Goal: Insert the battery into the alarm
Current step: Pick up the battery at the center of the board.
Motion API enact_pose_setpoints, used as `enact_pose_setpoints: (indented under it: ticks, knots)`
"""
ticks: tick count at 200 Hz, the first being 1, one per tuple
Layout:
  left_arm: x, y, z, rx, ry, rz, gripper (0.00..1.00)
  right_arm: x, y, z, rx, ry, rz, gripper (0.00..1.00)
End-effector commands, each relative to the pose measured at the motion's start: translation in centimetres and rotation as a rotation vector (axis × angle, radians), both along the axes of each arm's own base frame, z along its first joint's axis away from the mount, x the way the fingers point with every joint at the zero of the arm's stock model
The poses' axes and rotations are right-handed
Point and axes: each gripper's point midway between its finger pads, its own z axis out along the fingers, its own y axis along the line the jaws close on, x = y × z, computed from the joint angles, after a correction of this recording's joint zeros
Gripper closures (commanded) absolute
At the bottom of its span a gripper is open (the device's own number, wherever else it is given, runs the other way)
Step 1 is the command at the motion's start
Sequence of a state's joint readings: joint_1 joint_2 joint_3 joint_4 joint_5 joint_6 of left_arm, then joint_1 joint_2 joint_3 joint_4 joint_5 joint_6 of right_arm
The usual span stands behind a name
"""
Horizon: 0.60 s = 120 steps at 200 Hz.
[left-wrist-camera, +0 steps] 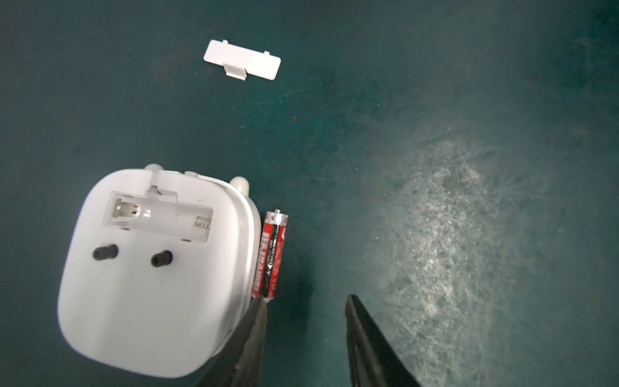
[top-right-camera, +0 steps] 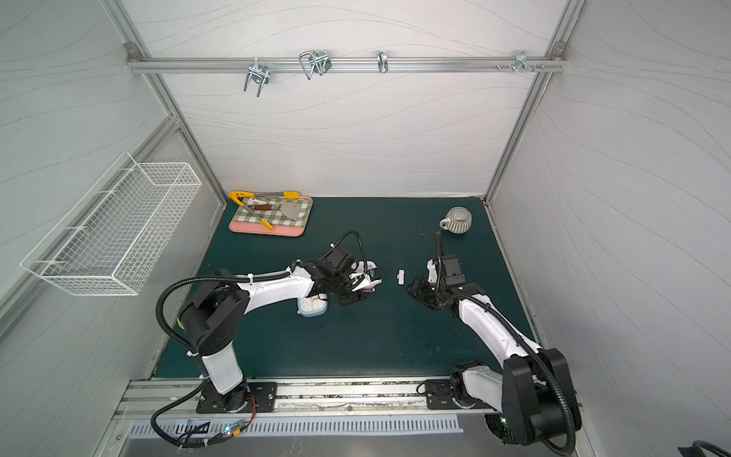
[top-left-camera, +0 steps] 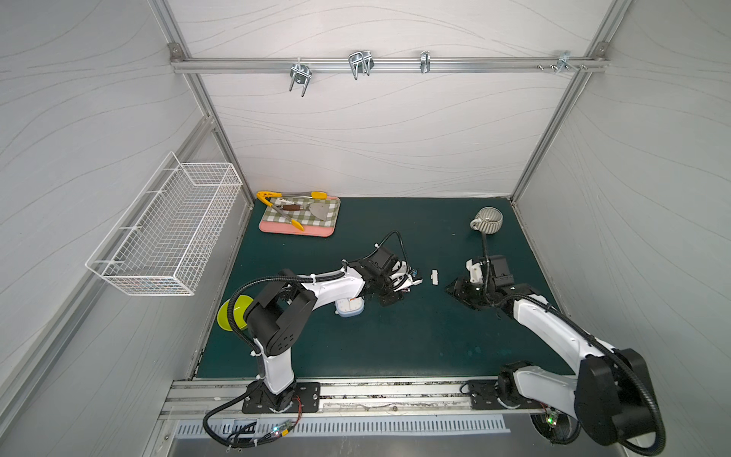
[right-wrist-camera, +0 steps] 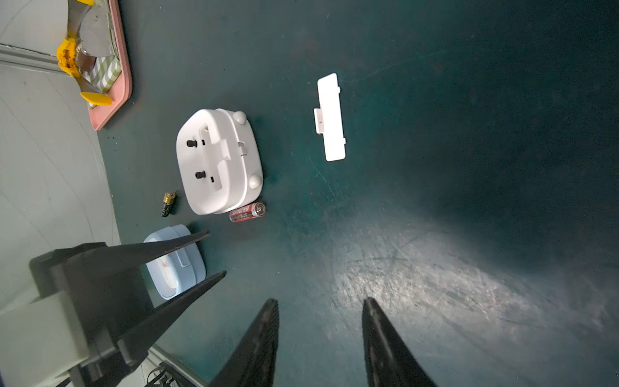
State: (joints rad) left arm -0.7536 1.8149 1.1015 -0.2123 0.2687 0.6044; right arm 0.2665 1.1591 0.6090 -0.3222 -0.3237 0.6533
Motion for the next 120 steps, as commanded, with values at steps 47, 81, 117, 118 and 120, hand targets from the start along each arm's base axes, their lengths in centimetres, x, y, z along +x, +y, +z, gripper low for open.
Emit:
enact_pose_setpoints:
  ticks: [47, 81, 117, 118, 120]
  knots:
    - [2.3, -0.8, -0.9, 0.040, -0.051, 0.001, 0.56, 0.1, 0.5, 0.0, 0.030, -0.008, 0.020, 0.57]
    - [3.0, -1.2, -1.4, 0.046, -0.059, 0.013, 0.56, 0.2, 0.5, 0.0, 0.033, -0.009, 0.021, 0.57]
    - [3.0, -1.2, -2.1, 0.068, -0.043, 0.006, 0.57, 0.3, 0.5, -0.1, 0.033, -0.008, 0.020, 0.57]
    - [2.9, -1.2, -2.2, 0.070, -0.042, 0.005, 0.57, 0.2, 0.5, -0.1, 0.033, -0.008, 0.021, 0.57]
    - [2.9, -1.1, -2.2, 0.072, -0.040, 0.004, 0.58, 0.3, 0.5, 0.0, 0.033, -0.008, 0.021, 0.57]
